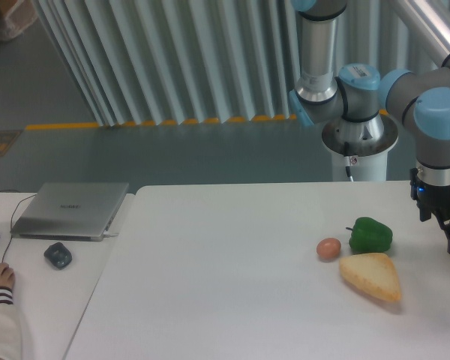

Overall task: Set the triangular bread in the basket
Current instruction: 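Lower the open gripper toward the triangular bread slice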

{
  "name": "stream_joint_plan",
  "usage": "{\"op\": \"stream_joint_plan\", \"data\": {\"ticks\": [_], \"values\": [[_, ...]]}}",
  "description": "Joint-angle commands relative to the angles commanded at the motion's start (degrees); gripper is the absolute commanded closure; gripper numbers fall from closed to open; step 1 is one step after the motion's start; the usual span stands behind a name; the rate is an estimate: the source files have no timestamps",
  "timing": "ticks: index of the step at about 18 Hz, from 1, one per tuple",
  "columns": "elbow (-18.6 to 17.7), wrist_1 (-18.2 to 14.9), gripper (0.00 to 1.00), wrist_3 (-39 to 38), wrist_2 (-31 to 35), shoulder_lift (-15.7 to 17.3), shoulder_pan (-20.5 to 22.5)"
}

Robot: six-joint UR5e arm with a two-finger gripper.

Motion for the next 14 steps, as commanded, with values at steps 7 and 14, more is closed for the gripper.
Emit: {"op": "stream_joint_plan", "data": {"ticks": [7,14], "values": [[0.44,0.26,0.00,-5.89,-0.09,-0.35,-1.14],[-2.10,1.32,0.00,-7.11,-0.53,0.09,-1.23]]}}
